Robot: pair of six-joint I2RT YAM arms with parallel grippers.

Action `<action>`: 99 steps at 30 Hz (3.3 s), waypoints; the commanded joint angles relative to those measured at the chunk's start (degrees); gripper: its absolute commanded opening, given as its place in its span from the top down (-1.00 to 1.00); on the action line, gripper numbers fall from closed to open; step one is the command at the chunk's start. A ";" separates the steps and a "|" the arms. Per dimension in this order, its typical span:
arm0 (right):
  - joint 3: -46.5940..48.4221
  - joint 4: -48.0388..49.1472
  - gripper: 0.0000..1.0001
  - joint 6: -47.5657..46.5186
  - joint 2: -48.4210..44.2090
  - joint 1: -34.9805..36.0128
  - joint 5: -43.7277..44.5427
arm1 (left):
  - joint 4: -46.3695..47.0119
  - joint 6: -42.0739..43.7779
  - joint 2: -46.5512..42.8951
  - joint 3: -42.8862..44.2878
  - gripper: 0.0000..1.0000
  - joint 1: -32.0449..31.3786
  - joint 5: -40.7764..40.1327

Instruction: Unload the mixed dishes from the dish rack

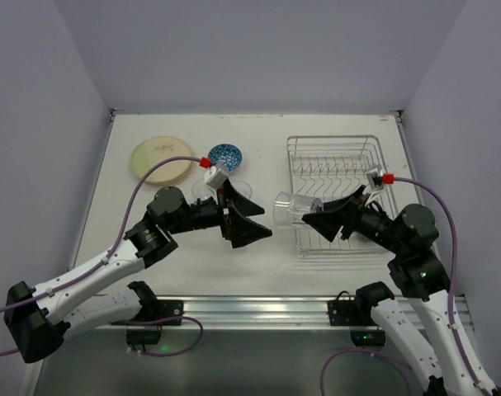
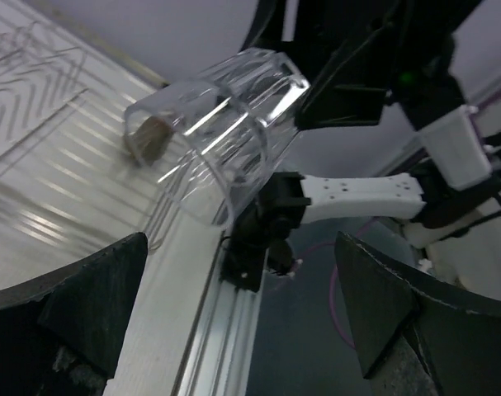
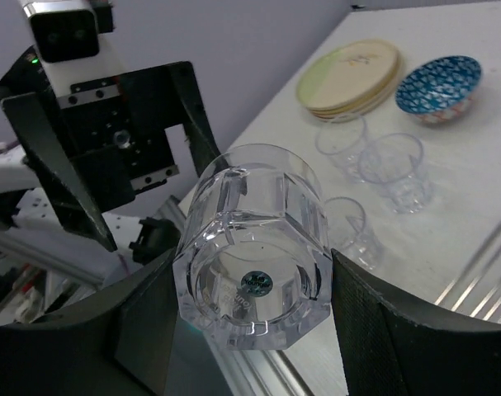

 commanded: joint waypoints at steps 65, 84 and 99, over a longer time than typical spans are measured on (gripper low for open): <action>4.29 -22.68 -0.98 -8.84 3.61 0.13 39.37 | -67.83 20.58 37.18 26.30 0.86 -1.63 -40.60; 4.73 -23.12 -0.98 -9.19 4.23 0.13 38.22 | -66.16 18.40 34.30 28.75 0.00 0.57 -49.19; 4.65 -31.37 -0.98 5.03 13.45 -0.92 66.42 | -52.98 10.65 -0.76 17.70 -1.00 0.57 -70.73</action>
